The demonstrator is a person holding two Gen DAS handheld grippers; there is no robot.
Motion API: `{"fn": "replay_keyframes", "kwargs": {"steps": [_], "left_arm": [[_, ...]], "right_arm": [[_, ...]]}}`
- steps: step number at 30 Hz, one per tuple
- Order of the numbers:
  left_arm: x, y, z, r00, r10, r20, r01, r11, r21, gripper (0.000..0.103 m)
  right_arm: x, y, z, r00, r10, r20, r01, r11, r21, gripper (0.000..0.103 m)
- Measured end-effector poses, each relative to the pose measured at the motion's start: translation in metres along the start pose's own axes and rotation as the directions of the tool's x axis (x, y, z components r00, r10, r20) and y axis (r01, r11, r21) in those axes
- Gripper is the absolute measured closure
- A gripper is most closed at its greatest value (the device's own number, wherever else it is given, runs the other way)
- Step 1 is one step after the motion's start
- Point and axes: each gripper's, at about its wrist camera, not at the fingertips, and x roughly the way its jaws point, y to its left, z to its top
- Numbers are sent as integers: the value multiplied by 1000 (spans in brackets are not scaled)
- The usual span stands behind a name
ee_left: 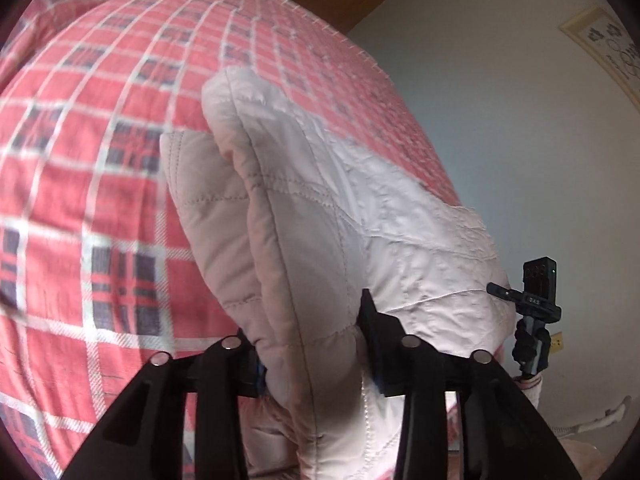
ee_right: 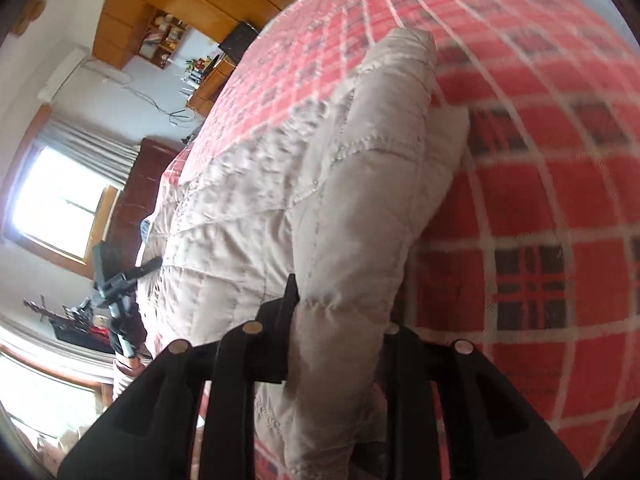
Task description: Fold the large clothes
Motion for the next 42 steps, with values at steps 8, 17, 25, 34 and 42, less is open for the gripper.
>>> {"fn": "replay_keyframes", "kwargs": {"steps": [8, 17, 25, 34, 42], "left_arm": [[-7, -15, -13, 998, 61, 18, -61, 998, 0, 50], [-85, -40, 11, 943, 249, 218, -259, 966, 14, 47], [-41, -125, 13, 970, 159, 183, -194, 963, 190, 41], [21, -140, 0, 951, 285, 121, -306, 924, 227, 39], [33, -129, -7, 906, 398, 145, -421, 885, 200, 39]], "right_arm": [[-1, 0, -2, 999, -46, 13, 47, 999, -22, 58], [-39, 15, 20, 976, -177, 124, 184, 981, -54, 37], [-6, 7, 88, 959, -261, 113, 266, 963, -34, 45], [-9, 4, 119, 945, -285, 162, 294, 955, -36, 96], [-1, -21, 120, 968, -223, 112, 222, 975, 24, 34]]}}
